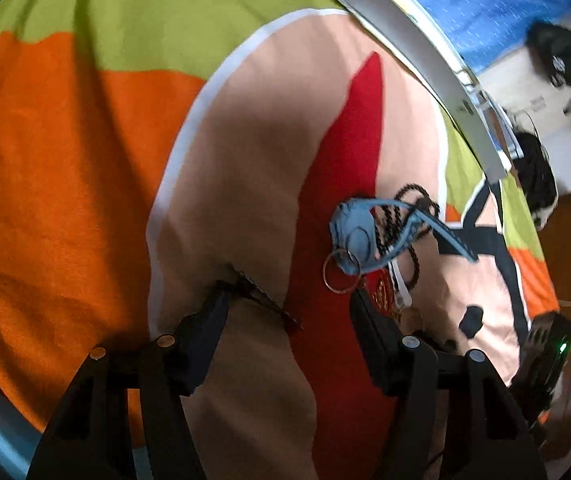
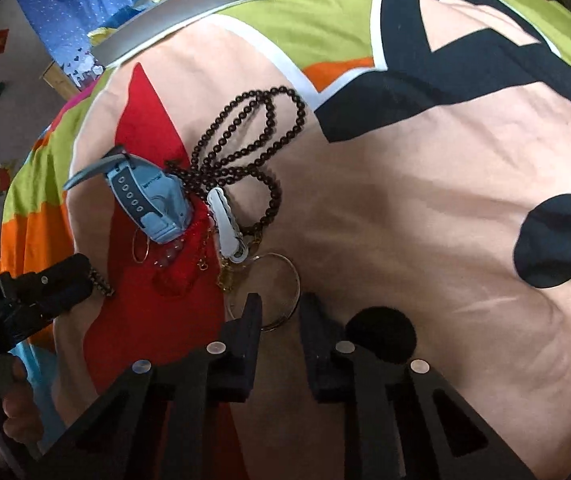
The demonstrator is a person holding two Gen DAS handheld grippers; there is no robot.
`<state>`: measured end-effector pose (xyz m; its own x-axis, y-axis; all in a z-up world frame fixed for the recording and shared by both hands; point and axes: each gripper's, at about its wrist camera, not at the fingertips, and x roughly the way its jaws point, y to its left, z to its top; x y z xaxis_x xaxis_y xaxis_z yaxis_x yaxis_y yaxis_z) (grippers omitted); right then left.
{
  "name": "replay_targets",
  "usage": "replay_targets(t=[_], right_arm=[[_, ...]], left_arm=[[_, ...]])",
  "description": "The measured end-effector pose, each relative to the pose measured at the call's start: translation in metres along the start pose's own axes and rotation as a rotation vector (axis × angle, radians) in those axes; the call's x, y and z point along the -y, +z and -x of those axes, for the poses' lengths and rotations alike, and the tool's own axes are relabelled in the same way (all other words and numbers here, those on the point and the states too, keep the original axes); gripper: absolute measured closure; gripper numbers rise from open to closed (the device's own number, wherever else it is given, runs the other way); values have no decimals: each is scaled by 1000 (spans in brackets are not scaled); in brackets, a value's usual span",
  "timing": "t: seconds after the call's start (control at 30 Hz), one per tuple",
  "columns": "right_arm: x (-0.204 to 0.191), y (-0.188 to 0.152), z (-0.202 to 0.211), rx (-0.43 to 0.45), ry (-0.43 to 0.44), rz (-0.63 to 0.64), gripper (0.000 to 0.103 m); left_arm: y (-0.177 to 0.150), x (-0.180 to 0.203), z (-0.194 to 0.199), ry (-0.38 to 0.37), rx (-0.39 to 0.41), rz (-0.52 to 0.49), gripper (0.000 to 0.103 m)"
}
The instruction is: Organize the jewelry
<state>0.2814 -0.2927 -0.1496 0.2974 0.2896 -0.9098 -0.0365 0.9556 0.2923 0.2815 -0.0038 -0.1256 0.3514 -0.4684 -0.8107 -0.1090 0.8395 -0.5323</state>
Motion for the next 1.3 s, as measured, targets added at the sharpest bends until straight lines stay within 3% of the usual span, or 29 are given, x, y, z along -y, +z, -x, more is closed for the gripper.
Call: replay_targets(t=[0.13, 0.23, 0.37, 0.43, 0.47, 0.63, 0.97, 1.3], right_arm=[[-1, 0, -3, -3, -14, 6, 88], [0, 0, -4, -1, -16, 4, 88], [2, -1, -6, -2, -11, -9, 88], [-4, 1, -9, 0, -18, -1, 88], [-5, 1, -9, 4, -25, 8, 90], [-7, 0, -11, 14, -17, 18, 98], [-3, 1, 8, 97, 63, -15, 99], [-11, 5, 32, 225, 42, 30, 100]], left_arm=[[7, -12, -6, 41, -7, 58, 65], [7, -16, -8, 62, -12, 65, 70], [8, -9, -13, 95, -3, 24, 73], [6, 0, -19, 129, 5, -18, 84], [4, 1, -20, 143, 10, -43, 85], [0, 2, -17, 98, 32, -75, 95], [-18, 29, -3, 27, 81, -177, 98], [-30, 47, 15, 1, 186, -261, 98]])
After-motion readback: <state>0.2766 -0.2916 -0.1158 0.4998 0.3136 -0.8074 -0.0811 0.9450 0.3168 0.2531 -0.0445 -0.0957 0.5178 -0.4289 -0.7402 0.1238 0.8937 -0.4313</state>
